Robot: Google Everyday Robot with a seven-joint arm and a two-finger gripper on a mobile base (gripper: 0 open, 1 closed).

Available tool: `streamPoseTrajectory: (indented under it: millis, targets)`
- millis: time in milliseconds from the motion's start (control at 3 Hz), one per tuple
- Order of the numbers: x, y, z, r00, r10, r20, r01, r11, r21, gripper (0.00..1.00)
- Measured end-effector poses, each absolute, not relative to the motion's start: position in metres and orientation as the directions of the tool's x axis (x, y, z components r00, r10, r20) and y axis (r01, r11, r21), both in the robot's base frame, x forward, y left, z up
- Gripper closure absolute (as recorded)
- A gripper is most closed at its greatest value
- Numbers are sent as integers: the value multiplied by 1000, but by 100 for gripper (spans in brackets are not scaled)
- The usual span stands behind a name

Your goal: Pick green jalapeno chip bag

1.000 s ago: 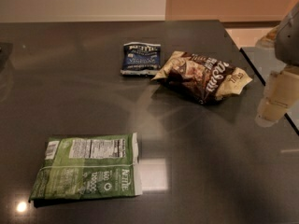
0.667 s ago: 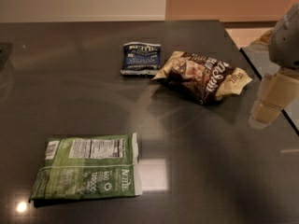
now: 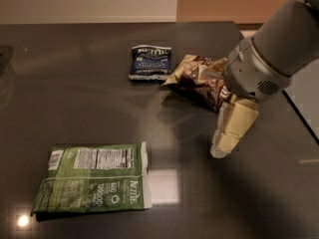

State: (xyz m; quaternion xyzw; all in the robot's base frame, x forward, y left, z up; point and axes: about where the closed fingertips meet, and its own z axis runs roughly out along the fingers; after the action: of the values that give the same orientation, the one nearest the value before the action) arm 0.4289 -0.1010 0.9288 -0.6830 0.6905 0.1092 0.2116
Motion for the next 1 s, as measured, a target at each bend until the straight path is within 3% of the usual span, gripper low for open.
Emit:
streamPoseTrajectory:
  millis: [667,1000]
  targets:
    - [420,-52,908,147,-867,-476,-986,-93,-136,0]
    - [412,-4,881,281,-834,-474,-960,-244,-140,0]
